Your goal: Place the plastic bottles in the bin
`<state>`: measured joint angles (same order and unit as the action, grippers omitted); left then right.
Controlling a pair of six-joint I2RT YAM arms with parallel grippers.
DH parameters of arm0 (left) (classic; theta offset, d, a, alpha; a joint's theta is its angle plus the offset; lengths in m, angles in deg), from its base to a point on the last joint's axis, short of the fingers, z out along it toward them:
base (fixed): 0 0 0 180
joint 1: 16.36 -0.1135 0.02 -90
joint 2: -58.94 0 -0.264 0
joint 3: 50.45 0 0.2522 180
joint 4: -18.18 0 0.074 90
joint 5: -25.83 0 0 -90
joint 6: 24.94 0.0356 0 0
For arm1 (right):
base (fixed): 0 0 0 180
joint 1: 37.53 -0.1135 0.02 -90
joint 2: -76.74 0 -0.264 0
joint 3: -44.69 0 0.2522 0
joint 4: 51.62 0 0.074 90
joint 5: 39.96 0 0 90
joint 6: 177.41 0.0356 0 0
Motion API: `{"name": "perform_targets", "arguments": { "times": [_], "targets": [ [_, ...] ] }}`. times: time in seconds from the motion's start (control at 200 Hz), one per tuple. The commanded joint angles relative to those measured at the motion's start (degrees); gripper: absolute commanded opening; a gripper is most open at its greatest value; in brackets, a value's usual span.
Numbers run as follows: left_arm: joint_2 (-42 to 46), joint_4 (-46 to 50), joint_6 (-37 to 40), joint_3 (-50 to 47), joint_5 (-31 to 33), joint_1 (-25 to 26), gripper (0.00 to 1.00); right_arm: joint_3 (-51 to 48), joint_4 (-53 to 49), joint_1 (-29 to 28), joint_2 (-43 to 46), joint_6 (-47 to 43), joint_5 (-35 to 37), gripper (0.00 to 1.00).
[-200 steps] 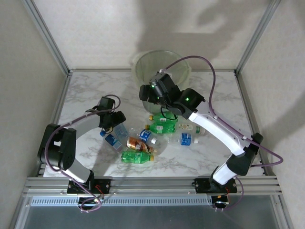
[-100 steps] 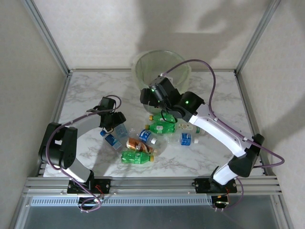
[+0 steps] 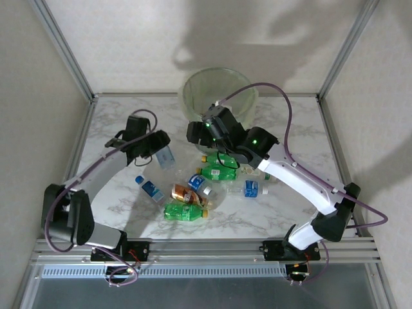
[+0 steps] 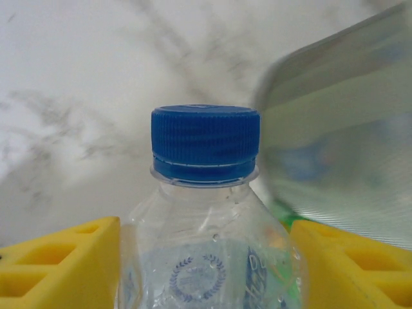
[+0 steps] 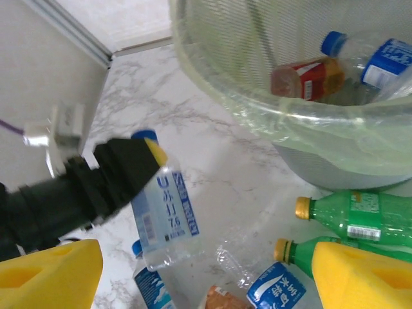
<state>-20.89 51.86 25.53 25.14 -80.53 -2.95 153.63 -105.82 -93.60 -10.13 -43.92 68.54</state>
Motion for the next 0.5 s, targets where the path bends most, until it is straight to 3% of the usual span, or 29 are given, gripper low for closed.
{"name": "perform_targets", "arguments": {
  "times": [0.0,0.496],
  "targets": [
    [2.5,-1.1,-1.8,4.6,-6.0,0.2,0.66,0.5,3.4,-1.5,0.8,-3.9,-2.8,0.86],
    [6.4,-6.8,1.8,12.7,-22.2,2.3,0.66,9.8,1.3,-2.1,-5.7,-12.9,-10.9,0.89]
  ]
}}
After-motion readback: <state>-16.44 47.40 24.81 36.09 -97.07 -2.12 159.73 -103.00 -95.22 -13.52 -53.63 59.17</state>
